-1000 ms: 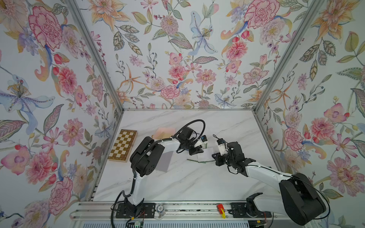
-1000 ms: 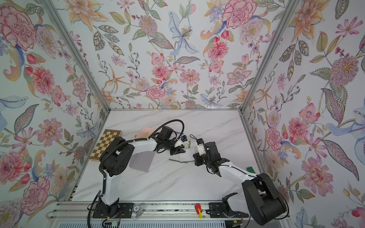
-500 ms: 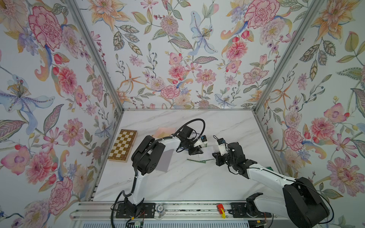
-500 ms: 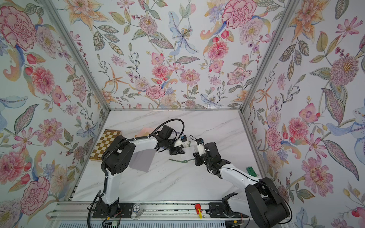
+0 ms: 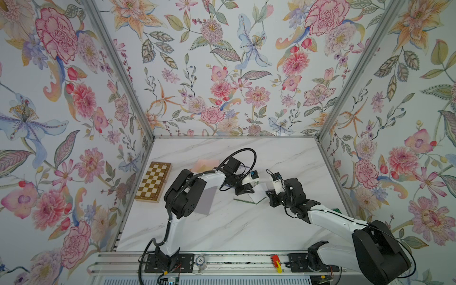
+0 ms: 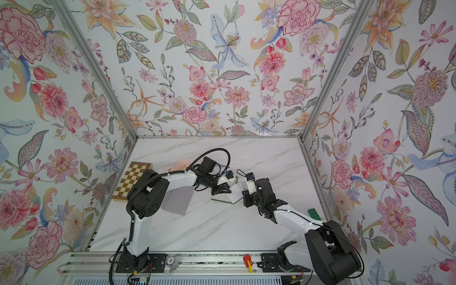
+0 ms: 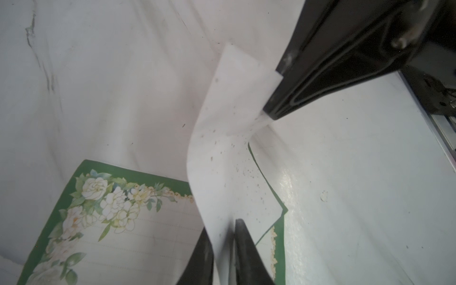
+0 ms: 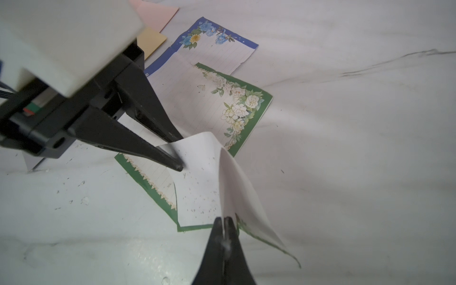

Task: Fold the letter paper in half and place it into the envelope
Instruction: Pick up the letter paper from the center of the board.

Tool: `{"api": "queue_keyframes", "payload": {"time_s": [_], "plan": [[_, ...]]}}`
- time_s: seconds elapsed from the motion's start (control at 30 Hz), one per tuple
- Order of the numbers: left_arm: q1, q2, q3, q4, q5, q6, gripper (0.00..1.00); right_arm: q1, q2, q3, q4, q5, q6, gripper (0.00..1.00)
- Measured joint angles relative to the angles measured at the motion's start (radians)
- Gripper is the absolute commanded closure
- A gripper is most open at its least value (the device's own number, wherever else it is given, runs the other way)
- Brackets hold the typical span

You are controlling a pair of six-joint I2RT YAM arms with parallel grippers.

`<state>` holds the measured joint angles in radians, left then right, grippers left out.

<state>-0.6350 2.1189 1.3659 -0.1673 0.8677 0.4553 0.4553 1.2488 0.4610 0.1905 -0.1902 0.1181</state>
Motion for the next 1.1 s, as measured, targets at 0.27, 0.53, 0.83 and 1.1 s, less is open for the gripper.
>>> {"api": "queue_keyframes", "payload": {"time_s": [0.27,0.53,0.83,1.1], "plan": [[0.0,0.023,0.037,-0.054,0.026,0.01,0.98,0.0,0.002,-0.003,0.009,0.0,0.002,0.99],[0.0,0.03,0.057,-0.082,0.039,0.012,1.0,-0.005,-0.012,0.001,-0.025,0.003,0.009,0.67],[0.008,-0.078,0.007,-0.068,0.01,-0.023,1.0,-0.163,-0.178,0.152,-0.179,-0.101,0.027,0.3],[0.069,-0.27,-0.051,0.07,0.015,-0.17,1.0,-0.294,-0.21,0.334,-0.229,-0.409,0.074,0.25]]}}
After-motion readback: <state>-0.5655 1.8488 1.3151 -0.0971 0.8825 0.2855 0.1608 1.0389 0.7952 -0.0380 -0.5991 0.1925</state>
